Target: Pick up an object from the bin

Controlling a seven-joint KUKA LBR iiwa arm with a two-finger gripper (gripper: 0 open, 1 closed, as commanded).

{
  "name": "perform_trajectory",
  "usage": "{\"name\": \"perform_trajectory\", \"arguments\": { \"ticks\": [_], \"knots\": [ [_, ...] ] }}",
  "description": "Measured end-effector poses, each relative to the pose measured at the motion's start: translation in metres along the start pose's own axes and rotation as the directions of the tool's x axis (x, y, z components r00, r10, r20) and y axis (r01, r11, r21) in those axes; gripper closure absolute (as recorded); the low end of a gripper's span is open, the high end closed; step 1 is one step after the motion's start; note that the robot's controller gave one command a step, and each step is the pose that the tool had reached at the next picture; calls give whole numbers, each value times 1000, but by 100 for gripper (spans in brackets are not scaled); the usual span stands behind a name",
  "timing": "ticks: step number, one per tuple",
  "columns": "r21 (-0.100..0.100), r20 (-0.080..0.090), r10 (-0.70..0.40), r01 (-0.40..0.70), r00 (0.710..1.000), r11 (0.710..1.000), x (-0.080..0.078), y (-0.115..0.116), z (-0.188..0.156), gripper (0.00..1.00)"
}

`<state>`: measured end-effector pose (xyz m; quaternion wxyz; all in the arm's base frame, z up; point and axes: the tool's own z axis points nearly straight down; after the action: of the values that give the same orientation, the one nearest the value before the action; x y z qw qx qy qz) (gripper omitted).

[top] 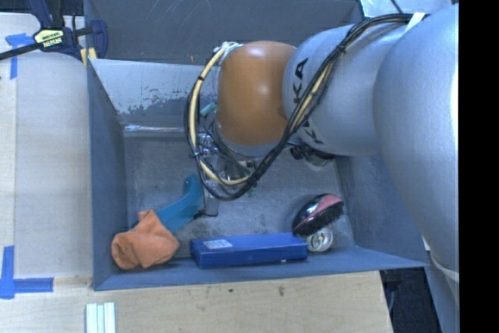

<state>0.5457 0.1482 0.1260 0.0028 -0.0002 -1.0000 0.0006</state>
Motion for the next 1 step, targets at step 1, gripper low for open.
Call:
{"name": "perform_trajectory", "arguments": {
  "ticks": [1],
  "knots": [
    [-4, 10, -113, 113, 993, 994, 3, 29, -22, 0]
  ]
}}
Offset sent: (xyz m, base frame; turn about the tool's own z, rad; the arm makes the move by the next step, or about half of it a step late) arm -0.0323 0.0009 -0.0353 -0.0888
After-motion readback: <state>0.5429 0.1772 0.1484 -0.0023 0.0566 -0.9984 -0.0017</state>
